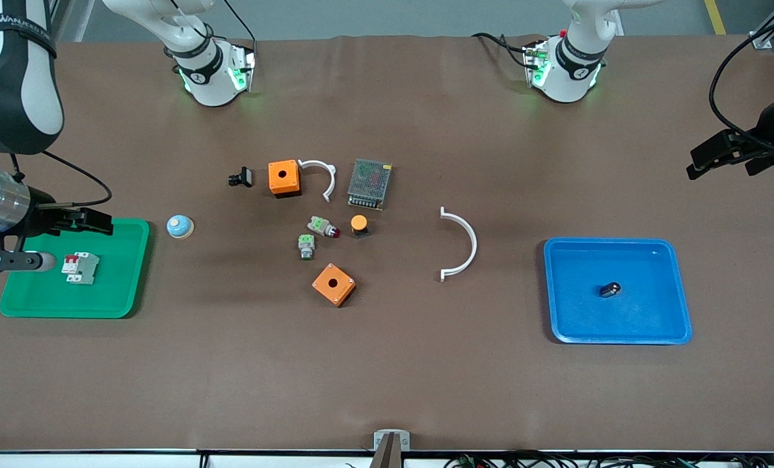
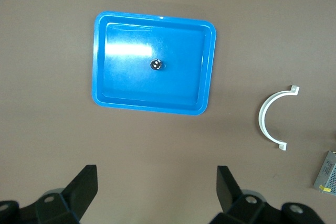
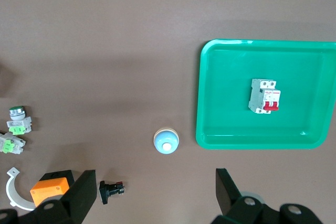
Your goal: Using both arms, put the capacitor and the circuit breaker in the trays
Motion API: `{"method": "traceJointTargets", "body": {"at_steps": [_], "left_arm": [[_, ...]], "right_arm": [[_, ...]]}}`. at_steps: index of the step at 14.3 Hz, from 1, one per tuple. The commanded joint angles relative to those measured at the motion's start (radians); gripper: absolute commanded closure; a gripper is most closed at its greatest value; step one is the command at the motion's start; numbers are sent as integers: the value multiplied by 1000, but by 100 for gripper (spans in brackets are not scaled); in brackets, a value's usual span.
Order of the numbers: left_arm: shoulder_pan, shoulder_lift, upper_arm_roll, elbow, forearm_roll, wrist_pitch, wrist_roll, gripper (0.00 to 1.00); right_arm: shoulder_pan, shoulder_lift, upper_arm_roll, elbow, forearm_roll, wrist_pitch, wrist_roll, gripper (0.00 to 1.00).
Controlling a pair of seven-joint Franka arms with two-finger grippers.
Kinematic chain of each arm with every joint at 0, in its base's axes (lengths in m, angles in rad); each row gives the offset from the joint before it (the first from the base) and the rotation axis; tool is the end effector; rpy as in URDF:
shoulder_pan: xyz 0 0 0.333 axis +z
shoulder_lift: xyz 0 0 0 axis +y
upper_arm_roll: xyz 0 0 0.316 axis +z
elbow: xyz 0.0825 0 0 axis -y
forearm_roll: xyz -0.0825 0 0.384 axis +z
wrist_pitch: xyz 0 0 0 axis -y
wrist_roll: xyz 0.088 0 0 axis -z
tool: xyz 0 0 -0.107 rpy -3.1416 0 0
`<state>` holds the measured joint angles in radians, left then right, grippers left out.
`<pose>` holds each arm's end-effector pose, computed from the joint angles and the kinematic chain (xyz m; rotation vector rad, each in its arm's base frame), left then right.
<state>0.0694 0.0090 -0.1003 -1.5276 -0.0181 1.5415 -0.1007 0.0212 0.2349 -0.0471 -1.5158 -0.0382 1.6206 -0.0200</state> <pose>0.5545 -0.0188 0.6373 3.1204 0.1081 0.0058 0.6195 -0.0172 0.5163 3.0890 -0.0014 -0.2025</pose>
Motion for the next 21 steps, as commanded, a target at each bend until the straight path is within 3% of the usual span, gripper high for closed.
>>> {"method": "traceJointTargets", "body": {"at_steps": [1,15,18,21], "left_arm": [[4,14,-4,30,-11,-24,4,0],[1,16,1,30,-14,-20,4,0],[10,16,1,30,-14,-20,15,0],[12,16,1,30,-13,-20,21,0]], "right_arm": [[-23,-11,1,32,21,-13,6,0],[-40,-8,1,89,14,-122,14,0],[-57,-32,3,62,20,-119,5,0],[-58,-120,3,-32,21,-94,3,0]]}}
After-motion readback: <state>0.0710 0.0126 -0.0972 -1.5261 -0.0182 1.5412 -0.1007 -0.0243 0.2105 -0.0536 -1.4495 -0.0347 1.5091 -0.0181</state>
